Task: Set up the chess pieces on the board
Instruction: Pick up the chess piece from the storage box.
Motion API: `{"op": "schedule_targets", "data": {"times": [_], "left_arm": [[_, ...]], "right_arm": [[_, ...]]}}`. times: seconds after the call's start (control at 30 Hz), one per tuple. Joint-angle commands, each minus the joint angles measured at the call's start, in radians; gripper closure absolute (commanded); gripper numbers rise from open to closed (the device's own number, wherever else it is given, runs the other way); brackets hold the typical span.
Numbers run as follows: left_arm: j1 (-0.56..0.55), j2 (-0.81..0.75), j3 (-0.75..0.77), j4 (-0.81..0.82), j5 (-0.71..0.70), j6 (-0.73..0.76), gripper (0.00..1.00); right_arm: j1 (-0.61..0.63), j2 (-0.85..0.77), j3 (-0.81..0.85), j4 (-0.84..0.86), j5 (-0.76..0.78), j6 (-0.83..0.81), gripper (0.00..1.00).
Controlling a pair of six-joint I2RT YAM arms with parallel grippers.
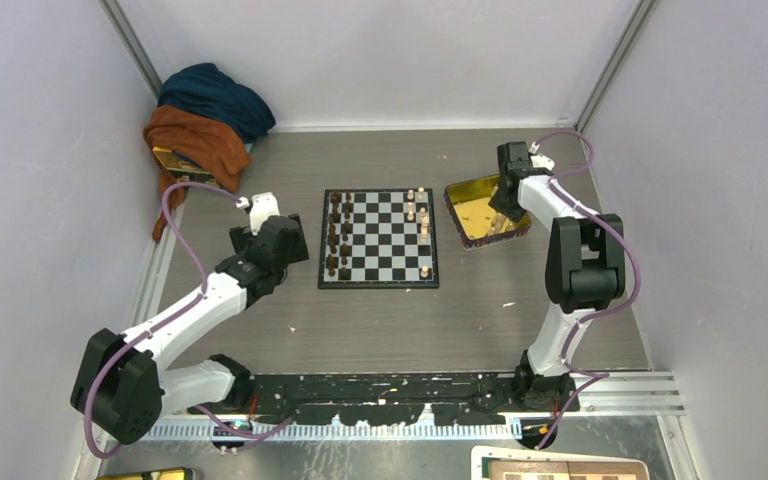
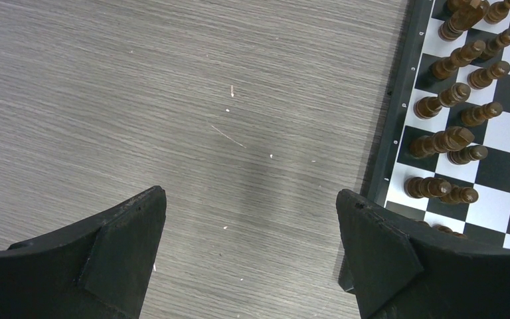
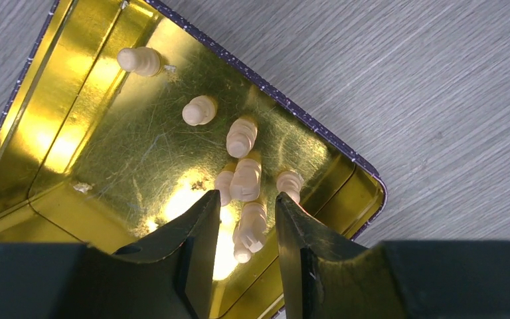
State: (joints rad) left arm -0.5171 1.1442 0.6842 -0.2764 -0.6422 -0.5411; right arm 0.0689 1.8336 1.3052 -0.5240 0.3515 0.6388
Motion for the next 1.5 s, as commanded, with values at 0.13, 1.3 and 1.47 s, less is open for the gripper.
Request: {"op": "schedule_targets", "data": {"times": [0.13, 1.3, 1.47], "left_arm": [[-0.004, 0.010, 0.044, 0.052, -0.016, -0.010, 0.00], [-0.006, -0.032, 0.032, 0.029, -0.020, -0.030, 0.00], [-0.006, -0.044, 0.029, 0.024, -0.019, -0.029, 0.00]], "right_arm": [[-0.015, 0.025, 0.055, 0.041, -0.021, 0.000, 0.58], [-0.027, -0.023, 0.080, 0.029, -0.036, -0.034, 0.99], [-0.025, -0.054, 0.099, 0.015, -0.033, -0.045, 0.99]]}}
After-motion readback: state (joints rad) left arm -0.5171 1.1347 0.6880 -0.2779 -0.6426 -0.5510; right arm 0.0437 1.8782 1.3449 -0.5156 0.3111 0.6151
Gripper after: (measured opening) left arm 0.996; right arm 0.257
